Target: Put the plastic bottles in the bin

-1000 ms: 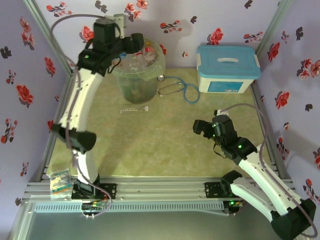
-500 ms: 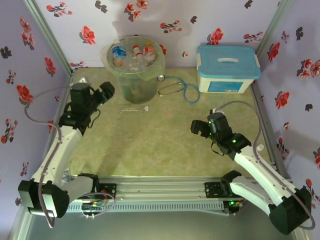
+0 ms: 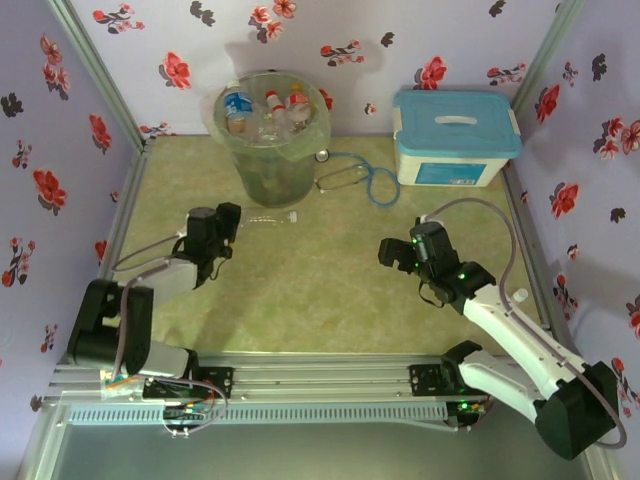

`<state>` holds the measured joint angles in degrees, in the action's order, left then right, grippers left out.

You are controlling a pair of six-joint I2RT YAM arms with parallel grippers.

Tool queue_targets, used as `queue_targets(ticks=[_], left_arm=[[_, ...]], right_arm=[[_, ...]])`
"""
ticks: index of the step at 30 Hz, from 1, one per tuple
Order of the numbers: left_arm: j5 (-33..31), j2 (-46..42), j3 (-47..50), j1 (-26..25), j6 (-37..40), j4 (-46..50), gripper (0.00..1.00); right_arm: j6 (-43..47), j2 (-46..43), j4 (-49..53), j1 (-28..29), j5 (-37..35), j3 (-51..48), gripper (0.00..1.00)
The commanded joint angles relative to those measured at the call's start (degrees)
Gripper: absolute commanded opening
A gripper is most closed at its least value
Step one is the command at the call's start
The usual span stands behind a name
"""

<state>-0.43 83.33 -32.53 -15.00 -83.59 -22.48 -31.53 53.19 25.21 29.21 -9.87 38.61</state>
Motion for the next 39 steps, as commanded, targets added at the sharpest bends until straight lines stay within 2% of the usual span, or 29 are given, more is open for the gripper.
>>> queue_targets(ticks=[1,11,15,22,26,29,33,39], left_arm=[[-1.43,5.79,-1.57,-1.96,-7.30,-10.00,0.86],[-4.23,16.76,-6.72,-4.85,-10.45,-13.74,0.85],[-6.01,19.03,-6.16,-5.72,-13.17,-15.55,0.73],[-8.08,23.78,-6.61,-5.89,-16.52,-18.66,0.70],[-8.43,25.64,-7.05,-5.80,-17.21,-19.53,0.62],[-8.97,24.60,-6.72,-5.91,-15.21,-20.29,0.57],[-11.88,19.72,-7.35,-6.19,-10.78,-12.57,0.49],[-14.42,14.28,-7.11,-6.00,-7.07,-8.14,0.43]], right_arm=[[0.46,-2.11,0.61,-0.47,-0.97,0.26,0.99],[0.73,-4.03,2.86,-0.56,-2.75,0.05,0.99],[0.44,-4.53,2.84,-0.56,-3.19,-0.46,0.99],[0.55,-4.32,2.87,-0.56,-2.96,-0.20,0.99],[0.67,-4.39,3.25,-0.60,-3.48,0.05,0.99],[0.76,-4.54,3.51,-0.65,-3.69,0.14,0.99],[0.37,-4.94,3.37,-0.65,-3.87,-0.53,0.99],[0.29,-4.06,2.67,-0.65,-3.47,0.10,0.99]])
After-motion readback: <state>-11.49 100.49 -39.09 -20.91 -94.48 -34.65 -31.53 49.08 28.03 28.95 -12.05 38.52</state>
